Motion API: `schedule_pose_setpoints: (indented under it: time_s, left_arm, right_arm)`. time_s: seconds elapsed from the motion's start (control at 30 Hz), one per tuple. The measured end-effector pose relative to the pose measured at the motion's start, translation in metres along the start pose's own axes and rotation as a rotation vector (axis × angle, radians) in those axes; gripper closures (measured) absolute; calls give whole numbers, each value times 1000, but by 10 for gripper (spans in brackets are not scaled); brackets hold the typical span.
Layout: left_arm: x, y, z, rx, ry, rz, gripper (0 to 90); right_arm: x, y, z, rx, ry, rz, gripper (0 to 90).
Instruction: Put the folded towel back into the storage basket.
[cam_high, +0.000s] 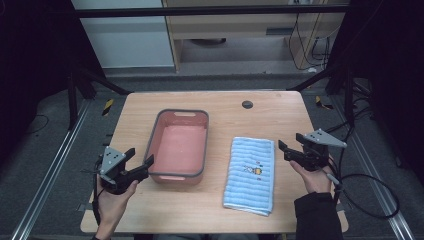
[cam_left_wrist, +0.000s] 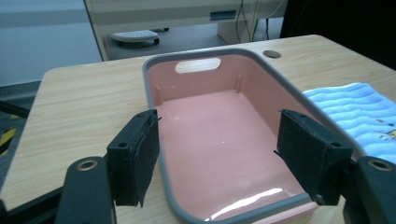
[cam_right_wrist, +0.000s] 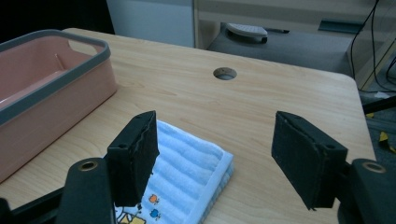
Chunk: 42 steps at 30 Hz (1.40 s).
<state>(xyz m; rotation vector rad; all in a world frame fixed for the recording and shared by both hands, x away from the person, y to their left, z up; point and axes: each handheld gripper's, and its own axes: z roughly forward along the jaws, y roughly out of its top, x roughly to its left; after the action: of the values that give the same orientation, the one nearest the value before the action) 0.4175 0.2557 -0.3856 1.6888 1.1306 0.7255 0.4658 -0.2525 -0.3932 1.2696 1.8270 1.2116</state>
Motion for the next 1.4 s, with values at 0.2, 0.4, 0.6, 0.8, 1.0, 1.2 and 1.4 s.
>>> schedule_pose_setpoints:
  time_s: [0.2, 0.4, 0.6, 0.8, 1.0, 1.2, 1.4]
  left_arm:
    - [-14, 7, 3, -12, -28, 17, 291]
    - [-29, 11, 10, -21, -63, 19, 298]
    - [-40, 13, 17, -16, -84, 36, 302]
    - [-50, 16, 22, -17, -104, 39, 307]
    - [-63, 18, 29, -19, -131, 40, 316]
    - [-77, 20, 37, -15, -152, 53, 316]
    - [-92, 19, 46, -2, -178, 76, 314]
  right_arm:
    - [5, 12, 0, -3, 5, -18, 310]
    - [6, 20, 0, -19, 3, -14, 299]
    - [5, 24, 6, -10, -2, -5, 289]
    - [4, 26, 10, 3, -3, -5, 285]
    - [4, 27, 15, 14, -7, -14, 288]
    - [4, 28, 18, 18, -10, -21, 288]
    - [4, 27, 23, 26, -6, -25, 292]
